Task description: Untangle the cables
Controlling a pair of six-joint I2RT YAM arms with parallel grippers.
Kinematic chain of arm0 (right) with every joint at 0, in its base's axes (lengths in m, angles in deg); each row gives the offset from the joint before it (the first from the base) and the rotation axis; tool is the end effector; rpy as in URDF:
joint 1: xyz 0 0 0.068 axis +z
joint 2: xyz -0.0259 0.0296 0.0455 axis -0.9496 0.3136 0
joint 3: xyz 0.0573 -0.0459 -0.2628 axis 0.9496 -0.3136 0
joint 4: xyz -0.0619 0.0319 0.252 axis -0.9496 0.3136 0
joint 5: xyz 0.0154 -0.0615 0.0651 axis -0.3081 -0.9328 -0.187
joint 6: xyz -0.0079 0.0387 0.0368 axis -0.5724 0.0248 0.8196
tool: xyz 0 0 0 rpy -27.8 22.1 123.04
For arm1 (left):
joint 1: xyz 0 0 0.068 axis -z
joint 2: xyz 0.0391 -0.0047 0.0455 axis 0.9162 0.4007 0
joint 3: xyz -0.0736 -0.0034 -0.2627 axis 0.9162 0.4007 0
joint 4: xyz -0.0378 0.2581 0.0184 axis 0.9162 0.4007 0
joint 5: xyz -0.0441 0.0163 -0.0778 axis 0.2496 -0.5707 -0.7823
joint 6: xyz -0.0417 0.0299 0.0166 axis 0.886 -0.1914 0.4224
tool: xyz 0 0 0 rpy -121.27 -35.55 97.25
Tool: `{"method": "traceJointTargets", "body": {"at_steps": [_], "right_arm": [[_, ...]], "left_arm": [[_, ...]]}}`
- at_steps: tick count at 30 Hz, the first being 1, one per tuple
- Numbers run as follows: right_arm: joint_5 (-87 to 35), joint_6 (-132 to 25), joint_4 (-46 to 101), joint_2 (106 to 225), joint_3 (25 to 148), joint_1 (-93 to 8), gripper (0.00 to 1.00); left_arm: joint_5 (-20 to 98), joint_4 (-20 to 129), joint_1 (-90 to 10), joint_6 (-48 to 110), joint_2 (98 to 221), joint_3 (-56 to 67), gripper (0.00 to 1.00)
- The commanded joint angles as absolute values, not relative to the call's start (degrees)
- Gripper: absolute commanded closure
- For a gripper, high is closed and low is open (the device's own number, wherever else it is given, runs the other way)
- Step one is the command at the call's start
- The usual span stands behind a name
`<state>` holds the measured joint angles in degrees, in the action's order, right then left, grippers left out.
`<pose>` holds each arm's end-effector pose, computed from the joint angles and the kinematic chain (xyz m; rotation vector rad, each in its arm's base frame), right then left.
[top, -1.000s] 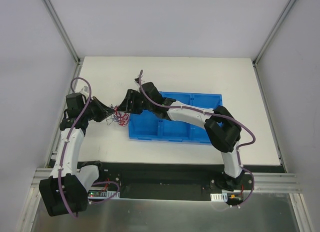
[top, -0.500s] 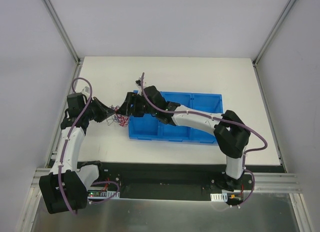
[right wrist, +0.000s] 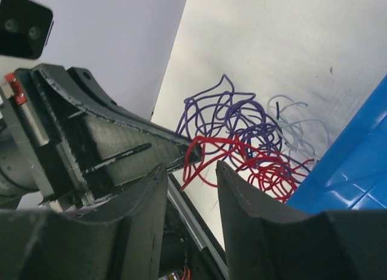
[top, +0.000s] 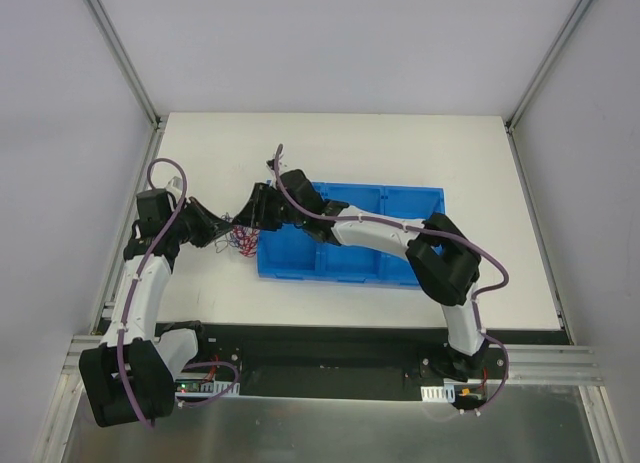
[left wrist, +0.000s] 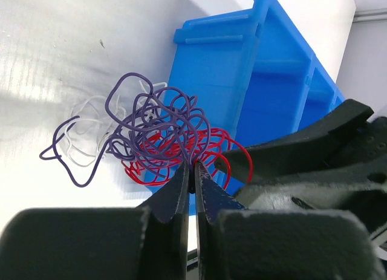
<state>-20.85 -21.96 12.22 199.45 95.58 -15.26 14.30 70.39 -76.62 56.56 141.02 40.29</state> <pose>0.2580 0.4032 0.2530 -0.4976 1.9983 1.3045 0.2134 0.0189 0.2534 -0.5410 2.1057 -0.8859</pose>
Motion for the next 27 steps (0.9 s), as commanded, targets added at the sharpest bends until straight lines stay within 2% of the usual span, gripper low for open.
{"method": "traceJointTargets", "body": {"at_steps": [1, 3, 5, 6, 9, 10, 15, 18, 22, 24, 27], "right_arm": [[-19.57, -20.63, 8.55, 200.00, 99.16, -16.09, 0.64], [-19.39, -20.54, 8.12, 199.91, 99.17, -16.09, 0.76], [-18.69, -20.28, 7.50, 199.48, 98.73, -16.26, 0.98], [-18.69, -19.93, 6.98, 198.87, 98.20, -16.53, 0.99], [-18.25, -18.88, 3.29, 196.23, 94.43, -16.88, 0.99], [-17.90, -18.52, 2.15, 195.44, 93.29, -16.97, 0.99], [-14.83, -16.68, 0.12, 193.41, 92.48, -17.67, 0.99], [-13.68, -15.88, -0.76, 192.27, 92.57, -17.85, 0.99], [-13.15, -16.23, -0.85, 189.46, 91.87, -17.93, 0.99], [-13.06, -15.88, -1.46, 188.06, 90.91, -17.85, 0.99], [-12.80, -15.62, -2.34, 185.77, 89.33, -17.58, 0.99]], "left_arm": [[12.07, 67.73, -77.28, 57.21, 139.90, 41.13, 1.00], [11.98, 67.29, -77.28, 57.56, 140.07, 41.57, 1.00], [11.54, 67.20, -77.28, 57.47, 140.69, 41.57, 0.98], [11.45, 67.38, -77.28, 56.95, 140.86, 41.31, 0.93], [15.13, 67.91, -77.28, 57.29, 137.63, 42.18, 0.62], [16.88, 67.82, -77.28, 57.56, 135.61, 42.89, 0.55], [19.01, 68.69, -77.28, 59.40, 135.76, 43.77, 0.31], [19.10, 68.70, -77.36, 62.38, 139.54, 44.38, 0.28], [18.31, 68.09, -79.20, 65.02, 143.85, 45.70, 0.39], [17.87, 66.33, -80.26, 66.34, 144.64, 47.28, 0.40], [18.04, 63.25, -80.53, 67.31, 145.69, 49.04, 0.29]]}}
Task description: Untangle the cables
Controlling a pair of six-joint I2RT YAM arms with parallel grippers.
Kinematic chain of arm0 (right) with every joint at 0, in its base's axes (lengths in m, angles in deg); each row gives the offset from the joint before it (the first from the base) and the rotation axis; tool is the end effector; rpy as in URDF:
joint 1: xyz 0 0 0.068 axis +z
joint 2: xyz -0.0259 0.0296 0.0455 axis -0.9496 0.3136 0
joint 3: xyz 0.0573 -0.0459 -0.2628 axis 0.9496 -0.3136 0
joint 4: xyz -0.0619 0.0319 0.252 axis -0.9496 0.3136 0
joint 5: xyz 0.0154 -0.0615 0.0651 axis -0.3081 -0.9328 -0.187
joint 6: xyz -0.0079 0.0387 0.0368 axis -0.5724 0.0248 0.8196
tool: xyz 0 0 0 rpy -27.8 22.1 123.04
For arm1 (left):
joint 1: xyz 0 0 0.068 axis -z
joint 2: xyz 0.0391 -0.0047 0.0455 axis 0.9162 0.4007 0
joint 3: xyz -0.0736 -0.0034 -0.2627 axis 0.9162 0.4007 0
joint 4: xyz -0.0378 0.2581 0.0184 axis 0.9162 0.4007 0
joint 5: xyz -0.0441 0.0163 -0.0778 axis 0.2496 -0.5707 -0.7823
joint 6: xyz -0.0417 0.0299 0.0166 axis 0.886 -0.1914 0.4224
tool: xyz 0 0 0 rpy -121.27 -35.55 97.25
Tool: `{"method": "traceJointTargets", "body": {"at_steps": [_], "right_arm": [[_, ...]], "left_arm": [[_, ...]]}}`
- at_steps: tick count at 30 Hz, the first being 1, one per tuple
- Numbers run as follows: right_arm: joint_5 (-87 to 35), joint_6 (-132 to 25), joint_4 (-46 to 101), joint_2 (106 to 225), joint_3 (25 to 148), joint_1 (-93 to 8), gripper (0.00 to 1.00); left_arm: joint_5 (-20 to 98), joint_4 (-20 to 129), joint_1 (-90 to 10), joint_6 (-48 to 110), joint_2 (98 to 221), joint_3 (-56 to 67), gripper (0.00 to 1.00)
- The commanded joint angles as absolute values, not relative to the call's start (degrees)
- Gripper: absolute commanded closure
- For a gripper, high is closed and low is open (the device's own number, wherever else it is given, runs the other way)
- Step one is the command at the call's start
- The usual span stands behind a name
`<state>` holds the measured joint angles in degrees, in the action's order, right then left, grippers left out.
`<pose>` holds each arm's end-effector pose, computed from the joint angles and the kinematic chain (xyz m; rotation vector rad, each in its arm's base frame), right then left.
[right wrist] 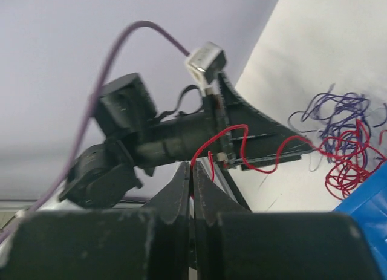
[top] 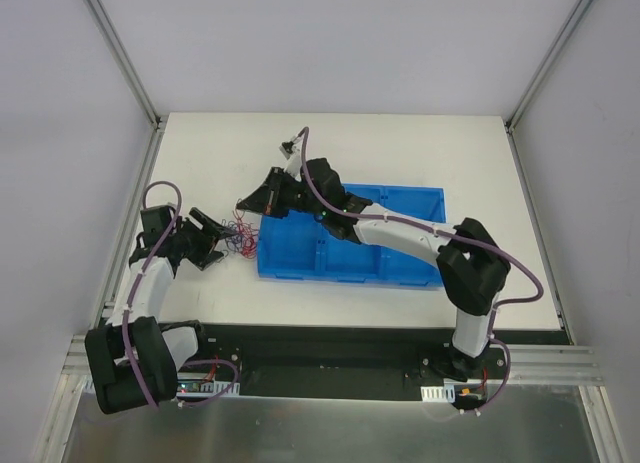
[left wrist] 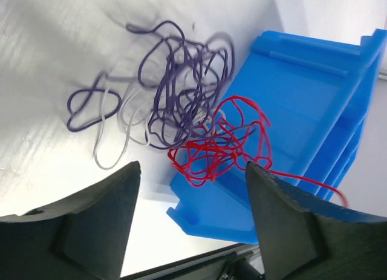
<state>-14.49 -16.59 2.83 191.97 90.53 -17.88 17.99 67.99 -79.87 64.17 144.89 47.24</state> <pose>0.2573 0.3716 0.2980 -0.4575 1.8214 1.5155 0.2095 0.0323 0.2030 -0.8835 2.1607 -0.8624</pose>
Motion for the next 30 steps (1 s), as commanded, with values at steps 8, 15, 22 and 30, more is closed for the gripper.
{"method": "traceJointTargets", "body": {"at_steps": [8, 15, 22, 30], "right_arm": [[-9.64, -15.53, -1.74, 181.37, 92.30, -17.50, 0.99], [-8.05, -19.04, 5.20, 178.12, 100.38, -17.58, 0.99], [-8.32, -25.89, 15.57, 175.31, 110.57, -17.93, 0.99], [-6.12, -31.00, 31.75, 183.29, 136.93, -19.87, 0.99]], "left_arm": [[14.88, 61.84, -80.44, 65.29, 159.75, 45.97, 0.30], [16.02, 61.93, -80.62, 66.17, 166.00, 45.36, 0.44], [16.20, 64.13, -82.90, 65.64, 168.64, 43.15, 0.42], [14.00, 63.51, -88.52, 65.38, 168.99, 44.91, 0.40]]}}
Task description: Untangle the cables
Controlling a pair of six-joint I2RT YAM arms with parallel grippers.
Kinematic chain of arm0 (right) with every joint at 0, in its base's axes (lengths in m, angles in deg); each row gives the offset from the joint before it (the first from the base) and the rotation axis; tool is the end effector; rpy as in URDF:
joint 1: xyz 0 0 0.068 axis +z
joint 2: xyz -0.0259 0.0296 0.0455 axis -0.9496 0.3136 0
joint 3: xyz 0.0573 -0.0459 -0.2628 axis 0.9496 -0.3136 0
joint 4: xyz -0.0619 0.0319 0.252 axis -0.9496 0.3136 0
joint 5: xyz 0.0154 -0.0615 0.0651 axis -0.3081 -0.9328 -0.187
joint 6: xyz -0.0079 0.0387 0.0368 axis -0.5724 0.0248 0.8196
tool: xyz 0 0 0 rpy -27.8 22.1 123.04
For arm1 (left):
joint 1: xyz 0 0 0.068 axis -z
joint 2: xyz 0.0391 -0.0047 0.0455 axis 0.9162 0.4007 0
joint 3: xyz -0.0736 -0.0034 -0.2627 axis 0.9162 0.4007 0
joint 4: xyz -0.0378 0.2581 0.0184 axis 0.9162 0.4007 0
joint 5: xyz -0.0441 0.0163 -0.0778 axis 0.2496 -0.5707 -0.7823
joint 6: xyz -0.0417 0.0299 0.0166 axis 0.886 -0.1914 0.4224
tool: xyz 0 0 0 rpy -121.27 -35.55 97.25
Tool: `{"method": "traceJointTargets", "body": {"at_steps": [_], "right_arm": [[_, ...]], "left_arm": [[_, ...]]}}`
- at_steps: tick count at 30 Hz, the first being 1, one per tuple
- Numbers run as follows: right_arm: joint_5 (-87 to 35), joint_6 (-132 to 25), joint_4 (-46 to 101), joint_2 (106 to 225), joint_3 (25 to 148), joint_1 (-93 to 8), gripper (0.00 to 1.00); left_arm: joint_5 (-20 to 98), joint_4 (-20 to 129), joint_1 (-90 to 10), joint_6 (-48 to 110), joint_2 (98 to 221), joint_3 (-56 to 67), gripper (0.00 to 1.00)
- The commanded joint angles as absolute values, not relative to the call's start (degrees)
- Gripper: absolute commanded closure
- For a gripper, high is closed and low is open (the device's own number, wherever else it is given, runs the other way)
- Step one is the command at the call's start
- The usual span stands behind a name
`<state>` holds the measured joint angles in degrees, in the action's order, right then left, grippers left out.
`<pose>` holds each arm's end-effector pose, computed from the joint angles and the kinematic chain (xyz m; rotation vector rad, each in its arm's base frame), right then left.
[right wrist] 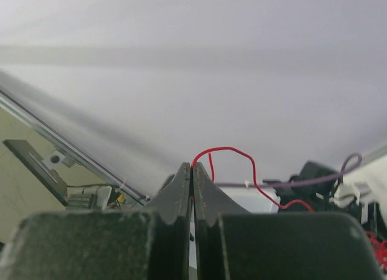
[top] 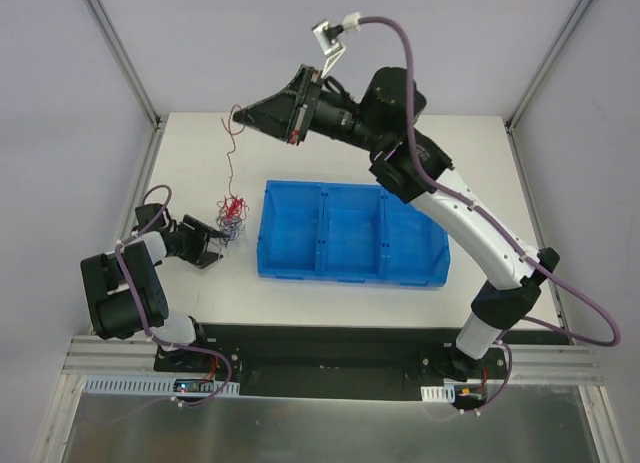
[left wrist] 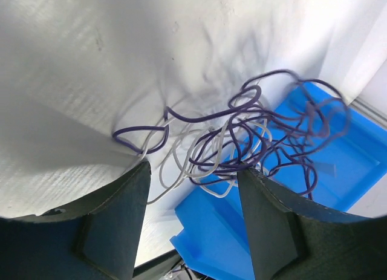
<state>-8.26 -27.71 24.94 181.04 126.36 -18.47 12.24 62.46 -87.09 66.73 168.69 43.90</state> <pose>0.2041 0.2986 0.5509 -0.6676 1.2296 1.5376 0.2442 0.0705 0.1393 -1.2186 2.2529 -0.9589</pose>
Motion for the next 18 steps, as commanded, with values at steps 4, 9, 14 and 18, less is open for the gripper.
{"method": "traceJointTargets", "body": {"at_steps": [4, 9, 14, 18], "right_arm": [[-5.51, -32.75, 32.02, 184.36, 140.57, -20.40, 0.99], [-6.12, -31.88, 30.62, 183.74, 135.82, -20.48, 0.99], [-6.47, -31.35, 29.91, 185.32, 137.13, -20.57, 0.99], [-7.35, -30.39, 29.56, 187.95, 139.59, -20.57, 0.99]], "left_arm": [[8.57, 61.58, -88.79, 63.54, 166.89, 44.65, 0.34], [5.65, 60.96, -88.79, 57.83, 151.81, 43.86, 0.26], [3.28, 60.44, -88.53, 56.16, 136.76, 42.63, 0.25], [2.58, 55.00, -85.28, 55.71, 129.63, 42.45, 0.21]]}}
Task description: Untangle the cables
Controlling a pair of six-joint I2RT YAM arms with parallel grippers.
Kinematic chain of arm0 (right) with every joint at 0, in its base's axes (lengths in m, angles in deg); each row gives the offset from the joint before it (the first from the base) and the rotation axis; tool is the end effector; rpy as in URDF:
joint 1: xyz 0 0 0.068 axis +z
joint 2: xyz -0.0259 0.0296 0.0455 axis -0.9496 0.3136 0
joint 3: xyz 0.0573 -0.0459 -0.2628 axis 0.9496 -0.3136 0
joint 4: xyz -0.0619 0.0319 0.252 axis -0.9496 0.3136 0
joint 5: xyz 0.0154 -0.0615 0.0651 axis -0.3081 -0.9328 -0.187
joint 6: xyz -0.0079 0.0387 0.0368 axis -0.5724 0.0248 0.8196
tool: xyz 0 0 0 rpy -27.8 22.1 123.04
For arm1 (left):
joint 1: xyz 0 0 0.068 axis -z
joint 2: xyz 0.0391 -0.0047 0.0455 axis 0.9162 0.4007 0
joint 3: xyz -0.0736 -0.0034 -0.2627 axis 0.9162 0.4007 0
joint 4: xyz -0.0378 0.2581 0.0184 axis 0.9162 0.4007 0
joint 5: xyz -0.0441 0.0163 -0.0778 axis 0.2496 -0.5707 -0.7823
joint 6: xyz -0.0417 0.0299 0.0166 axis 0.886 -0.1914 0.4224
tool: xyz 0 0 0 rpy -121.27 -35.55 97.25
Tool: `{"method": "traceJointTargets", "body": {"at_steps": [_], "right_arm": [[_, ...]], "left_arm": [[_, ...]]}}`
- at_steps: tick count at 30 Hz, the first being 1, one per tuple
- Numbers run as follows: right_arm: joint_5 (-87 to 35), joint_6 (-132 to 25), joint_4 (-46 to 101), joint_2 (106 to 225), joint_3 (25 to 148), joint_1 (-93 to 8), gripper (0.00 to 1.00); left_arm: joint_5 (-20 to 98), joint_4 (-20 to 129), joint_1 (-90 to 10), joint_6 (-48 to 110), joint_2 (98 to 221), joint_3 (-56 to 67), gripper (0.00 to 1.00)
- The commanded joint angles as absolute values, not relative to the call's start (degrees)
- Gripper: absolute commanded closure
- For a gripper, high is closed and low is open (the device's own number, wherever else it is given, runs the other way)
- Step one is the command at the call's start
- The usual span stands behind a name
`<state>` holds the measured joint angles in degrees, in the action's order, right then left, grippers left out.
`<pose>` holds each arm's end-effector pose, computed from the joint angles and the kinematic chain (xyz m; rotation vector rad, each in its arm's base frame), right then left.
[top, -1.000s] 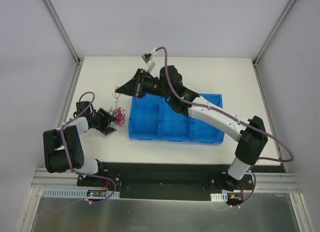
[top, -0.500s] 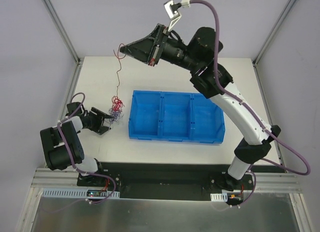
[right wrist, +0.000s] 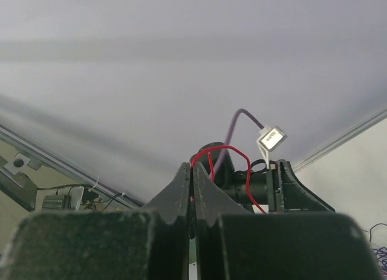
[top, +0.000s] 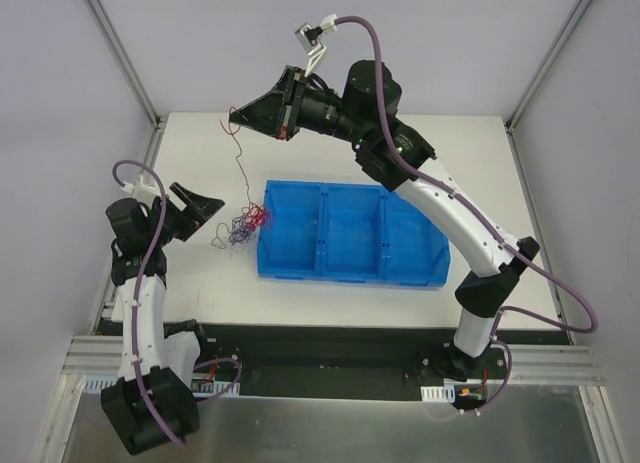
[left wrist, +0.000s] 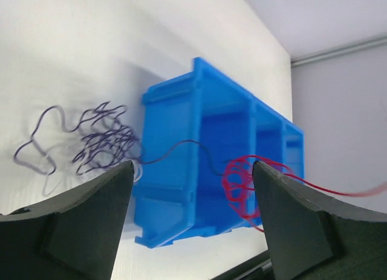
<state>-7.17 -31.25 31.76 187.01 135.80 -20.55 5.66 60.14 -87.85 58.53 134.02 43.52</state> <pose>0.2270 0.3071 0.5529 -0.6996 1.2660 1.4611 0.1916 0.0500 0.2745 -0.4949 1.8498 -0.8928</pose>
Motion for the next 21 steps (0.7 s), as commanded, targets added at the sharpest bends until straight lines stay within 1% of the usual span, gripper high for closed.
{"method": "traceJointTargets", "body": {"at_steps": [1, 4, 7, 10, 12, 13, 14, 15, 17, 18, 21], "right_arm": [[-7.61, -30.04, 29.47, 188.57, 140.29, -20.57, 0.99], [-8.49, -28.89, 28.68, 189.80, 141.70, -20.57, 0.99], [-10.25, -28.02, 27.54, 190.33, 141.97, -20.57, 0.99], [-11.30, -26.09, 25.36, 190.95, 142.14, -20.57, 0.99], [-11.57, -24.33, 23.59, 191.56, 142.32, -20.48, 0.99], [-11.48, -23.19, 22.80, 191.91, 142.58, -20.40, 0.99], [-11.57, -22.40, 22.01, 192.35, 142.93, -20.31, 0.99], [-11.48, -21.43, 21.39, 192.70, 143.28, -20.05, 0.99], [-11.83, -20.37, 20.25, 193.32, 144.33, -19.52, 0.99], [-12.09, -19.76, 19.89, 193.67, 144.78, -19.26, 0.99], [-12.45, -18.17, 18.40, 194.46, 146.97, -18.38, 0.99]], "left_arm": [[1.79, 53.42, -84.40, 55.89, 128.75, 42.80, 0.19], [-1.28, 49.37, -82.47, 55.98, 127.51, 43.33, 0.15], [-3.13, 47.61, -80.71, 55.19, 125.41, 43.77, 0.14], [-2.53, 46.73, -78.16, 54.31, 124.08, 44.21, 0.14], [0.36, 46.81, -76.49, 54.22, 123.99, 44.12, 0.14], [2.64, 46.73, -75.53, 54.22, 123.99, 44.04, 0.12], [5.88, 46.55, -74.47, 53.96, 124.51, 43.86, 0.06], [11.57, 46.46, -73.33, 53.26, 125.30, 43.51, 0.01], [21.07, 46.81, -71.65, 54.82, 128.63, 43.25, 0.01], [23.90, 47.68, -71.74, 56.49, 131.17, 42.11, 0.01], [21.92, 45.42, -71.65, 59.92, 142.24, 38.33, 0.01]]}}
